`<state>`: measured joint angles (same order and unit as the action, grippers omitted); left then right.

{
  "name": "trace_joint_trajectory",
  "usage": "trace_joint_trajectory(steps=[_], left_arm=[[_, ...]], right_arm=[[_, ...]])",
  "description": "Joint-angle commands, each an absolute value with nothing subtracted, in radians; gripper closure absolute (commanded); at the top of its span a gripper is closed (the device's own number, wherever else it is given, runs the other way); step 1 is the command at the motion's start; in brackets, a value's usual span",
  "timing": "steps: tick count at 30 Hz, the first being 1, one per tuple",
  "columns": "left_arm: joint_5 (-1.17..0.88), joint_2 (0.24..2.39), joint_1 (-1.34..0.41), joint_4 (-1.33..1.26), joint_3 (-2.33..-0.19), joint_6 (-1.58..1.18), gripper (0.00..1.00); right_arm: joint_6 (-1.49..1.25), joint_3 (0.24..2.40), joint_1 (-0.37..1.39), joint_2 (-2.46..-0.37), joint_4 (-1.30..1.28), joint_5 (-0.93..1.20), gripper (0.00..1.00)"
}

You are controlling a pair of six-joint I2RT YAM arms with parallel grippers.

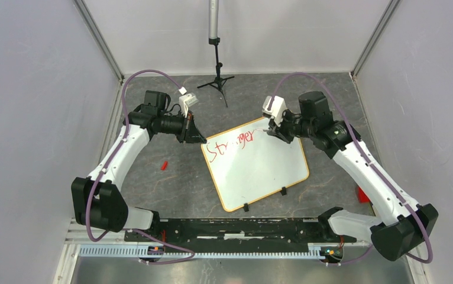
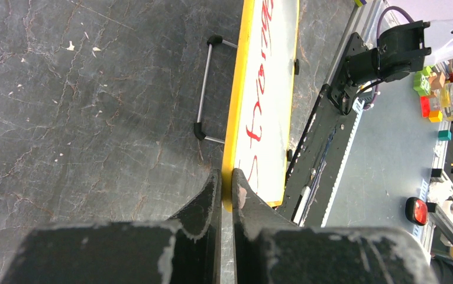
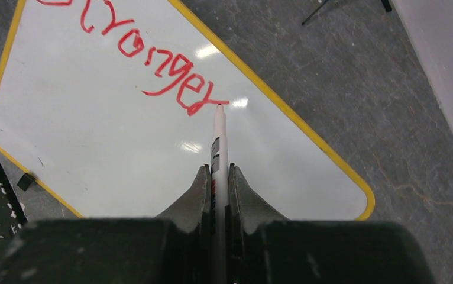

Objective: Write a sentence on the whiteboard

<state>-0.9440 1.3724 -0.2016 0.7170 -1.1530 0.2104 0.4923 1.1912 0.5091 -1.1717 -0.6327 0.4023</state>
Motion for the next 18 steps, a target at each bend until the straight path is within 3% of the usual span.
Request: trace_joint_trajectory(steps=[1, 14, 18], left_arm=[[-0.944, 1.386, -0.221, 0.743, -1.174, 0.265, 0.98], [-0.917, 1.448, -0.238, 0.844, -1.273, 0.36, 0.97], [-0.94, 1.468, -0.238, 0.905, -1.306, 0.383, 0.86]], right_arm=[[0.531, 1.226, 0.42, -1.177, -0.678, 0.497, 1.0], [0.602, 1.233, 0.317, -1.194, -0.727, 0.622, 1.0], [0.613, 1.22, 0.316, -1.198, -0.729, 0.654, 1.0]])
